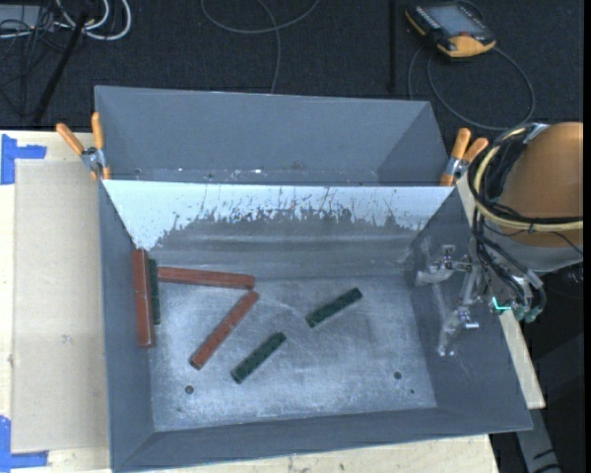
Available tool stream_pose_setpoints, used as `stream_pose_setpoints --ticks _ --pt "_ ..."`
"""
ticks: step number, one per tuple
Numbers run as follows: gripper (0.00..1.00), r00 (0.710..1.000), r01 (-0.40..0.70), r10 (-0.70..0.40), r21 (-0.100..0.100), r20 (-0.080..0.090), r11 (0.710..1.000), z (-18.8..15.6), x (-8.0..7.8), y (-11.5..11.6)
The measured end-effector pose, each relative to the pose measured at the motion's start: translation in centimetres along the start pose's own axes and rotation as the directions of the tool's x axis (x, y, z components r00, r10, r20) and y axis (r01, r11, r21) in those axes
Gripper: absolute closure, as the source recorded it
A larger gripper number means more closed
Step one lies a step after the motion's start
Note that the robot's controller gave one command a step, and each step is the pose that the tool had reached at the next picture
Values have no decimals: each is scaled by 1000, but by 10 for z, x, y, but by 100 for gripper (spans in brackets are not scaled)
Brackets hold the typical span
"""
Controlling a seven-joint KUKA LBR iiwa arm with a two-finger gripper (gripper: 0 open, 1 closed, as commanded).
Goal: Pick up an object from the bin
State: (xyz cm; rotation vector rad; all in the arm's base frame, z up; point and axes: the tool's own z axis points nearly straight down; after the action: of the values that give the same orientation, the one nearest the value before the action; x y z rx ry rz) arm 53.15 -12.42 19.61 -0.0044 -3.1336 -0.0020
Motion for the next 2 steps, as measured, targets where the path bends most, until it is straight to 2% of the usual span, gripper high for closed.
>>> stream_pose_setpoints --ticks 1,2 --pt "0 1000 4 -4 1 7 1000 -4 -2 1" --pt "0 999 43 -43 3 13 999 74 -37 53"
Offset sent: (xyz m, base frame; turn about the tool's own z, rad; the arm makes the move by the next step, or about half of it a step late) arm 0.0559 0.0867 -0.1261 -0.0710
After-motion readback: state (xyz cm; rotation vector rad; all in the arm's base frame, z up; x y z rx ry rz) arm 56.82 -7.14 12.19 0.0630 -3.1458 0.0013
